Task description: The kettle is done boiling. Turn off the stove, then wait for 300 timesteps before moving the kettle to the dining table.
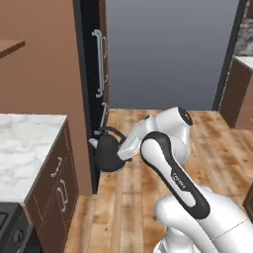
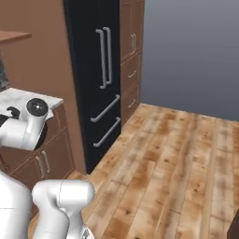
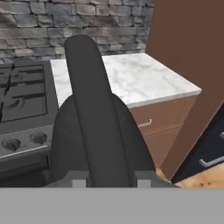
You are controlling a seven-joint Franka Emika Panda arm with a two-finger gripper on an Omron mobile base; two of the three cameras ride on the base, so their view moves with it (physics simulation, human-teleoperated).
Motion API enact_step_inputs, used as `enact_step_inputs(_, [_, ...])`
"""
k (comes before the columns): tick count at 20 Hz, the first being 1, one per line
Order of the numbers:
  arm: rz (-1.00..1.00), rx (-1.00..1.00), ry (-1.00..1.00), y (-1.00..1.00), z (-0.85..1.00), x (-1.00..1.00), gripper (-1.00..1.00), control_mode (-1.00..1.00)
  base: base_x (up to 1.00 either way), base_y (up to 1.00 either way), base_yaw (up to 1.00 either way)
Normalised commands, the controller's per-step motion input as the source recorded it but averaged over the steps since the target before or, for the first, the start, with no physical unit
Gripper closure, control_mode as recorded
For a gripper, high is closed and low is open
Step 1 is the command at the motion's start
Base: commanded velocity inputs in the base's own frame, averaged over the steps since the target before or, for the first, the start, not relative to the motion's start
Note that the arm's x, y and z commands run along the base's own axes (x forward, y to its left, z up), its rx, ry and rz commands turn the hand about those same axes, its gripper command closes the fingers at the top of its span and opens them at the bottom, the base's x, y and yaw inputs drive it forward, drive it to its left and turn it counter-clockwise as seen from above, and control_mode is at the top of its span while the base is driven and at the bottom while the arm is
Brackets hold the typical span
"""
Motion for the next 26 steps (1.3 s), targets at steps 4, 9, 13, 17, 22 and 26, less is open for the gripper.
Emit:
enact_step_inputs(4, [0.00, 0.00, 0.00, 0.00, 0.00, 0.00, 1.00, 1.00, 0.00, 0.10, -0.45])
enact_step_inputs(9, [0.00, 0.00, 0.00, 0.00, 0.00, 0.00, 1.00, 1.00, 0.03, 0.21, -0.47])
enact_step_inputs(13, [0.00, 0.00, 0.00, 0.00, 0.00, 0.00, 1.00, 1.00, 0.13, 0.22, -0.48])
enact_step_inputs(17, [0.00, 0.00, 0.00, 0.00, 0.00, 0.00, 1.00, 1.00, 0.24, 0.13, -0.45])
enact_step_inputs(22, [0.00, 0.00, 0.00, 0.00, 0.00, 0.00, 1.00, 1.00, 0.47, 0.30, -0.41])
enact_step_inputs(26, [0.00, 0.00, 0.00, 0.00, 0.00, 0.00, 1.00, 1.00, 0.69, 0.48, -0.35])
